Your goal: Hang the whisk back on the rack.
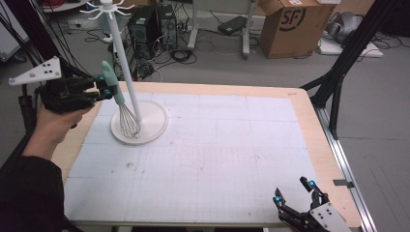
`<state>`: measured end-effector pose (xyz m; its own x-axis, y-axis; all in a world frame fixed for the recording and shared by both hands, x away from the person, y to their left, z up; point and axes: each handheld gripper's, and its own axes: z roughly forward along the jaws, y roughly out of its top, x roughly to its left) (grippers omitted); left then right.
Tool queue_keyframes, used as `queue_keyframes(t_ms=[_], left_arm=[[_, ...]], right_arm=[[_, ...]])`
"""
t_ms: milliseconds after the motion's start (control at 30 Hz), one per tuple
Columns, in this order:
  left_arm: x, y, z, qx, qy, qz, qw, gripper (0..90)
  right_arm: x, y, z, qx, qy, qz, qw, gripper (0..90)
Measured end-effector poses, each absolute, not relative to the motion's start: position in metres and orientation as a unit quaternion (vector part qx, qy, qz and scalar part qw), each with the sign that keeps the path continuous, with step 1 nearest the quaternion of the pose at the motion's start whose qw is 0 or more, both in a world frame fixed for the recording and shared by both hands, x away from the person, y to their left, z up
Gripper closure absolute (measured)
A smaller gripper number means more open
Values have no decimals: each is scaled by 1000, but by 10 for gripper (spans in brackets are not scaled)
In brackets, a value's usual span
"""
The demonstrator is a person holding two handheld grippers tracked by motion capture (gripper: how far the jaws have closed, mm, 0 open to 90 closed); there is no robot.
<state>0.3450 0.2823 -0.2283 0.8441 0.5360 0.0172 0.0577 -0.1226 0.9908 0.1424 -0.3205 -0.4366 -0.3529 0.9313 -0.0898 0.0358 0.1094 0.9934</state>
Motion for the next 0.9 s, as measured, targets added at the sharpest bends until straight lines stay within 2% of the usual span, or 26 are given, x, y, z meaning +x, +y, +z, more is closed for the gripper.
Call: queue_keyframes(t_ms=[567,900], left_arm=[[361,271,-181,717,216,207,630,673],[378,261,-168,720,219,208,625,673]], right_arm=[[148,-322,-439,395,617,543,410,155],[154,-324,-441,404,615,544,403,155]])
